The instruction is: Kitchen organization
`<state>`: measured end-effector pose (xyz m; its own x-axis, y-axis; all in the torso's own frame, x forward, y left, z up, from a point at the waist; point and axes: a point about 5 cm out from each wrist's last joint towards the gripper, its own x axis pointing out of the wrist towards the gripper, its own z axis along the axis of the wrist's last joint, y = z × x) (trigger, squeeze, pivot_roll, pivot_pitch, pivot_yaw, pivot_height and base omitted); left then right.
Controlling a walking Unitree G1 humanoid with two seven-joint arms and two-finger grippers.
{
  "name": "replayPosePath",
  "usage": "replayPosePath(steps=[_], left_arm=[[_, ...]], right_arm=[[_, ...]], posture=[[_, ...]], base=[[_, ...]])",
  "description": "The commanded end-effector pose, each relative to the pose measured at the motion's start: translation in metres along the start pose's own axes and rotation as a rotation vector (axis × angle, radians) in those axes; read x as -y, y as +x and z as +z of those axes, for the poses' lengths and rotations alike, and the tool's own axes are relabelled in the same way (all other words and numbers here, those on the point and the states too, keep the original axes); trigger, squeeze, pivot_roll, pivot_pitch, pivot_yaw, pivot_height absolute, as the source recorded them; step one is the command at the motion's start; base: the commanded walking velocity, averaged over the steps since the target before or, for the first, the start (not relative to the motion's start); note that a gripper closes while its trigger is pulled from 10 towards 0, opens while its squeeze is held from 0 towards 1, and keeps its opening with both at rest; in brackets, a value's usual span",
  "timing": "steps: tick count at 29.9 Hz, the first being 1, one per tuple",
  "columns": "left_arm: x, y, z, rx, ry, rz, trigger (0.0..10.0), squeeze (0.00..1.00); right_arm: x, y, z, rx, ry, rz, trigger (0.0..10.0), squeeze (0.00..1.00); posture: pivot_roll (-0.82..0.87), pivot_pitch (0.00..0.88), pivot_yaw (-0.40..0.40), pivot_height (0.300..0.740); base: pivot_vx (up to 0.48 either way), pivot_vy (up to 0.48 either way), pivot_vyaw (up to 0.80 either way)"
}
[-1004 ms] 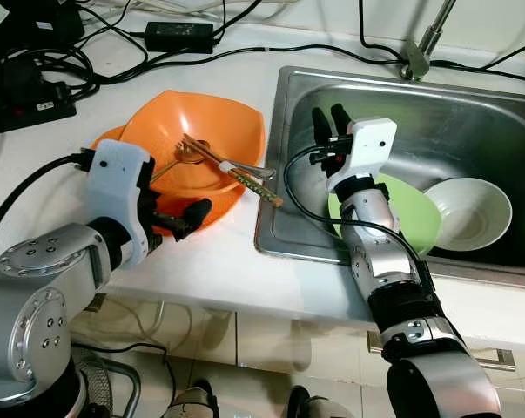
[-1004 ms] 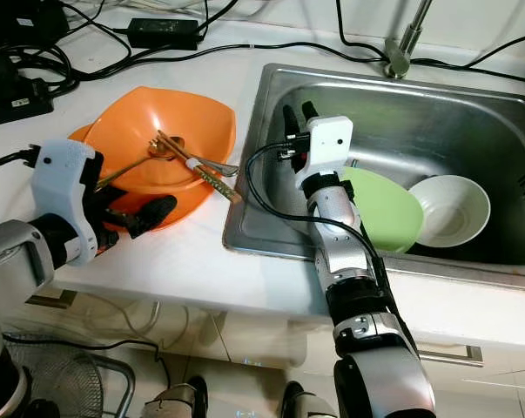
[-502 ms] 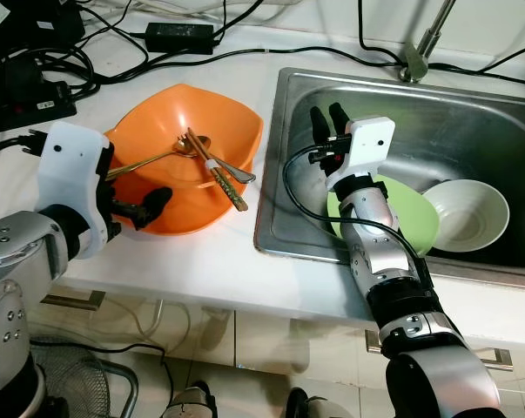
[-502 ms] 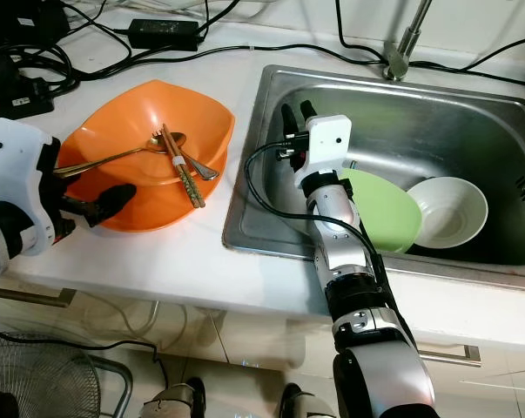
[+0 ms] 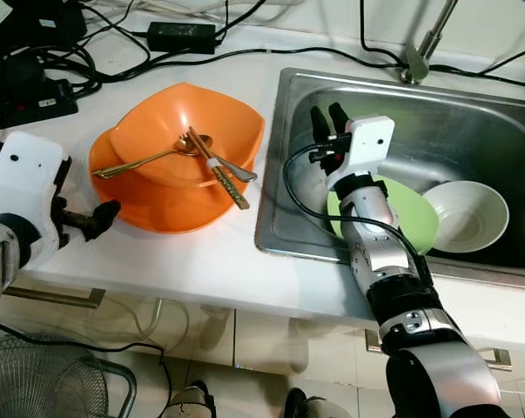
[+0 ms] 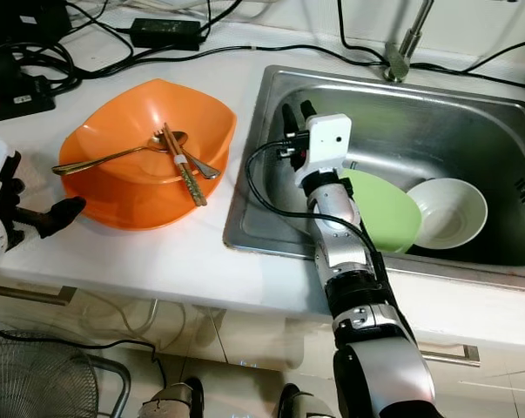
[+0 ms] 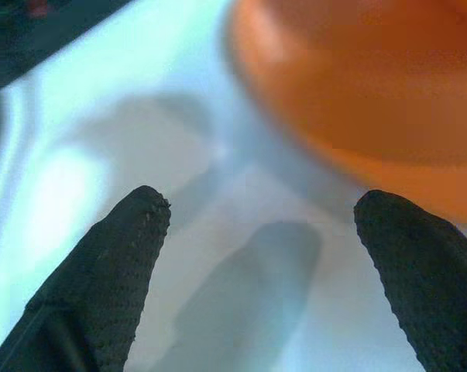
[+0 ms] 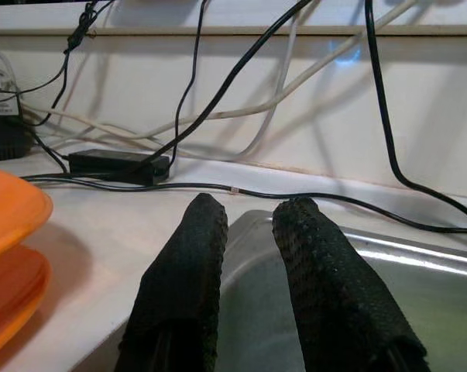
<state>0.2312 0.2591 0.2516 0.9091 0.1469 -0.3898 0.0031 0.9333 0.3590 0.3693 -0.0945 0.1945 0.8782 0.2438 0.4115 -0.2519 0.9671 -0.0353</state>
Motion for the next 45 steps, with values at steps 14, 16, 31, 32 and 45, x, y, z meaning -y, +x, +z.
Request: replayPosePath(steps=[14,16,31,32,45], left_arm=[[-0.037,0.006,0.027,0.238,0.357,0.561,10.0,0.00],[-0.038,0.007,0.029,0.257,0.373,0.581,10.0,0.00],[0.024,0.032,0.085,0.762,0.340,0.491,10.0,0.00],[0.032,0.036,0.089,0.794,0.326,0.462,10.0,0.00],[0.088,0.055,0.125,1.031,-0.028,0.164,10.0,0.00]], right_arm=[[0.002,-0.009,-0.013,-0.039,0.033,-0.024,10.0,0.00],[0.002,-0.009,-0.013,-0.039,0.033,-0.025,10.0,0.00],[0.014,-0.005,0.000,0.019,0.000,-0.056,10.0,0.00],[0.016,-0.004,0.001,0.027,-0.003,-0.062,10.0,0.00],[0.033,0.002,0.031,0.159,-0.050,-0.116,10.0,0.00]], posture=[[0.30,0.151,-0.028,0.740],[0.30,0.151,-0.028,0.740],[0.25,0.124,-0.018,0.740],[0.24,0.121,-0.016,0.740],[0.17,0.083,0.002,0.740]], base=[[0.000,0.000,0.00],[0.000,0.000,0.00],[0.000,0.000,0.00],[0.000,0.000,0.00],[0.000,0.000,0.00]])
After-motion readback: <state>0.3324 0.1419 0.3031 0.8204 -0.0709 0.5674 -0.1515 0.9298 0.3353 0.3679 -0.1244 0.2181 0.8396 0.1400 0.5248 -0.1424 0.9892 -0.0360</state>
